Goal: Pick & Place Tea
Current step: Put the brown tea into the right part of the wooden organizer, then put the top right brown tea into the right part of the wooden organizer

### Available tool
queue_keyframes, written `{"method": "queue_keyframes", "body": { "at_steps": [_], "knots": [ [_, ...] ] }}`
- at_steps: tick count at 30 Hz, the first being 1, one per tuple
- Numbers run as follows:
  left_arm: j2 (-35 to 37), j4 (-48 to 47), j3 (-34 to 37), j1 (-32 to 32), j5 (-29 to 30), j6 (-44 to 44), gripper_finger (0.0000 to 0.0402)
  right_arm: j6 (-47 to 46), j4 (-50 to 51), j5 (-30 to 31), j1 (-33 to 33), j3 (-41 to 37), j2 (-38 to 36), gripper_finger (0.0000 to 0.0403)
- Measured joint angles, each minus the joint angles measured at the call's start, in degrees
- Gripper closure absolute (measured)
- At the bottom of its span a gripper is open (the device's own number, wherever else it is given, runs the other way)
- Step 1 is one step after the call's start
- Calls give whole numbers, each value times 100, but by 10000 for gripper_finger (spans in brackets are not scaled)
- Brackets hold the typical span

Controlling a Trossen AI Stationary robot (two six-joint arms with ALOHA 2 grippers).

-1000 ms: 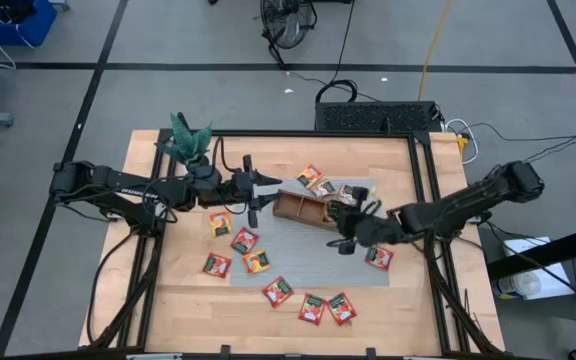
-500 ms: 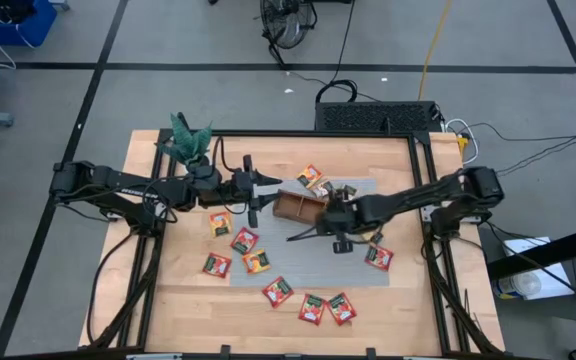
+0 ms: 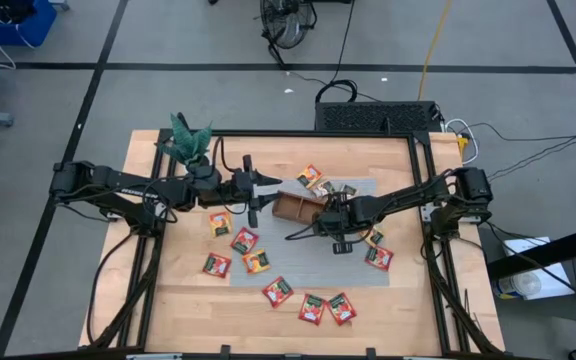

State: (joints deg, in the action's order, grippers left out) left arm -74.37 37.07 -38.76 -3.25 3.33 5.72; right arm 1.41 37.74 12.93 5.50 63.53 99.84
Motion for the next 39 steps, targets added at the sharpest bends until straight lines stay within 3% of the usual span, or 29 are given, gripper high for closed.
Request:
{"method": "queue_keyframes", "body": {
  "at_steps": [18,30,39],
  "knots": [
    [0,-1,0,0,2,0,245,-116,112,1857,213,-28,7,403],
    [0,-1,0,0,0,0,245,-129,31,1856,314,-28,-12,403],
    [0,-1,2,0,1,0,245,-693,443,2021,438,-64,-1026,403]
  ]
}}
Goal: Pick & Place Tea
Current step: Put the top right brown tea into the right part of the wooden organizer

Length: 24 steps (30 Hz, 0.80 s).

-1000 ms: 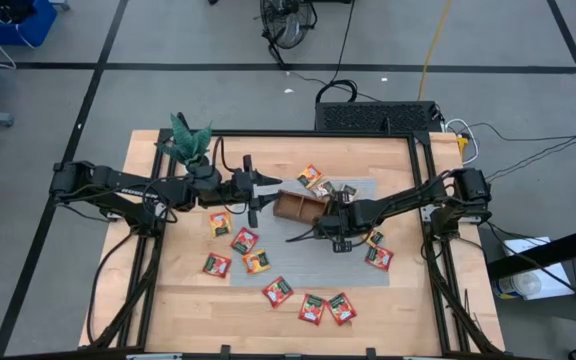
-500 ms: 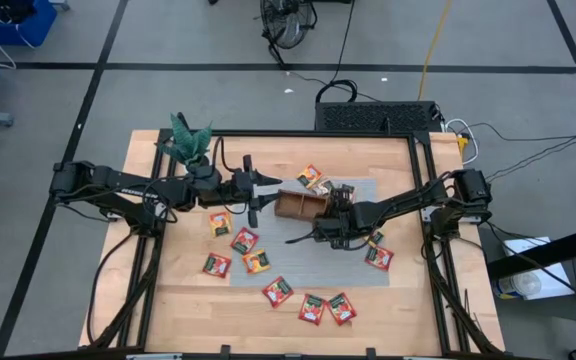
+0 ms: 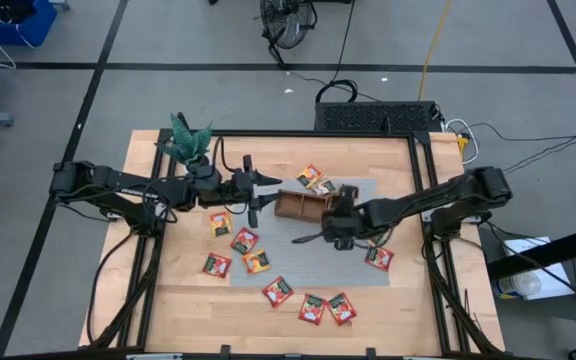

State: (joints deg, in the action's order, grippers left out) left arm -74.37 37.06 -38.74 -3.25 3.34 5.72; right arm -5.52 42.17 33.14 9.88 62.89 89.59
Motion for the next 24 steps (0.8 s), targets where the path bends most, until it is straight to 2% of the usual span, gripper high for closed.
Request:
{"method": "queue_keyframes", "body": {
  "at_steps": [4,7,12,17,21,24],
  "knots": [
    [0,0,0,0,-1,0,245,-323,-73,734,-132,-586,-808,399],
    [0,2,0,0,-1,0,245,-453,-479,895,-378,-1341,-1463,379],
    [0,0,0,0,1,0,245,-573,-2320,173,-910,-2934,-2382,305],
    [2,2,0,0,-1,0,245,-323,-4629,-360,-1590,-4253,-2525,220],
    [0,0,0,0,0,0,245,-236,-5557,-678,-2135,-4762,-2384,172],
    [0,0,0,0,1,0,245,-218,-5853,-1310,-2470,-4836,-2277,155]
  ]
}}
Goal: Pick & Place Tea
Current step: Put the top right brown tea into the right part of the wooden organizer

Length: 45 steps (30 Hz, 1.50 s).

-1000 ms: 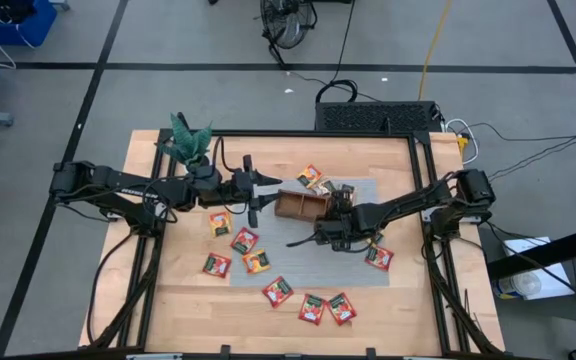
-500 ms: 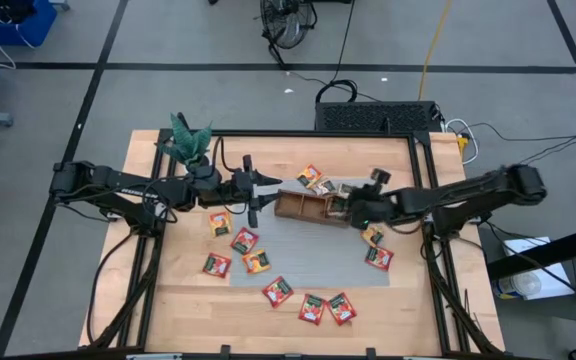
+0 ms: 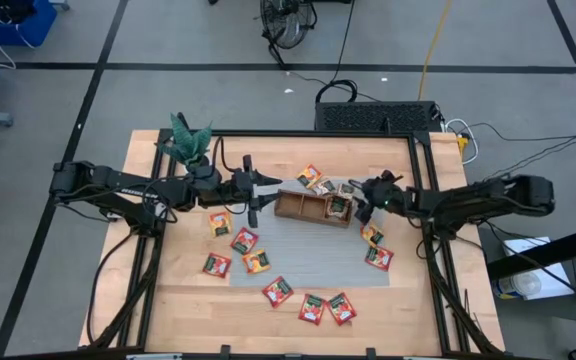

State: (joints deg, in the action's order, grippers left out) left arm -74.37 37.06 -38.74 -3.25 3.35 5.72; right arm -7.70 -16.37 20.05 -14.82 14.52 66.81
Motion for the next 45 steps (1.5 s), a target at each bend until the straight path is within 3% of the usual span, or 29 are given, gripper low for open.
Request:
{"method": "queue_keyframes", "body": {
  "at_steps": [7,25,32,41,45],
  "knots": [
    [0,0,0,0,-1,0,245,524,-662,-814,-334,25,440,157],
    [0,2,0,0,0,0,245,950,-338,-956,-442,901,2025,170],
    [0,2,0,0,-2,0,245,718,339,-1008,-493,894,2056,242],
    [0,1,0,0,-2,0,245,601,801,-1019,-505,883,2062,383],
    [0,2,0,0,0,0,245,673,780,-1007,-503,883,2060,399]
  ]
}}
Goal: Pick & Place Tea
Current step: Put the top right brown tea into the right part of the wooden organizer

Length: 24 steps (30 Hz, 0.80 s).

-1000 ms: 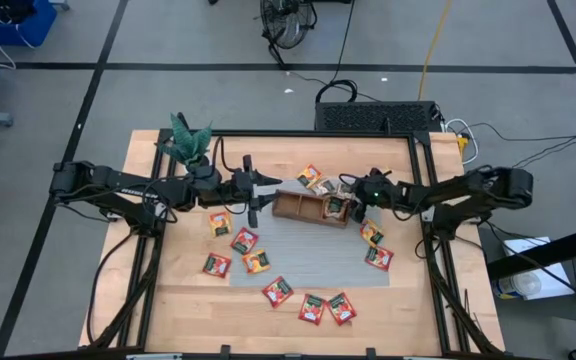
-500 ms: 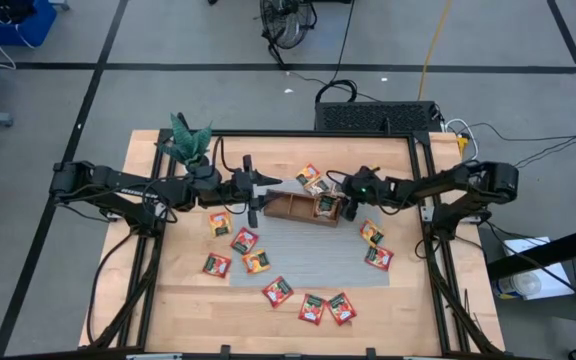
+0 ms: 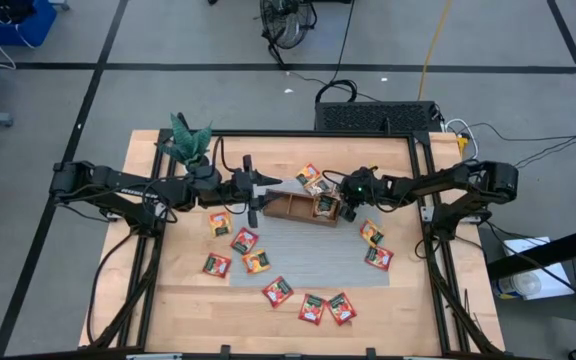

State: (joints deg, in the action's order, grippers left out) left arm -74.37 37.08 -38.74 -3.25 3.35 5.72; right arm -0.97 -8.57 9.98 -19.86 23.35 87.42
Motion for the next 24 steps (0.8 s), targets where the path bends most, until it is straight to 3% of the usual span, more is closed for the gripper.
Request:
{"method": "queue_keyframes", "body": {
  "at_steps": [5,14,18,21,24],
  "knots": [
    [0,0,0,0,-2,0,245,23,47,79,64,-4,-240,403],
    [0,0,0,0,-1,0,245,31,535,652,471,-22,-1731,403],
    [0,-2,0,0,-2,0,245,37,789,618,525,-28,-2131,402],
    [1,0,0,0,-2,0,245,150,777,303,577,-26,-2211,378],
    [1,-3,0,0,-2,0,245,20,788,-65,690,-26,-2096,327]
  ]
}}
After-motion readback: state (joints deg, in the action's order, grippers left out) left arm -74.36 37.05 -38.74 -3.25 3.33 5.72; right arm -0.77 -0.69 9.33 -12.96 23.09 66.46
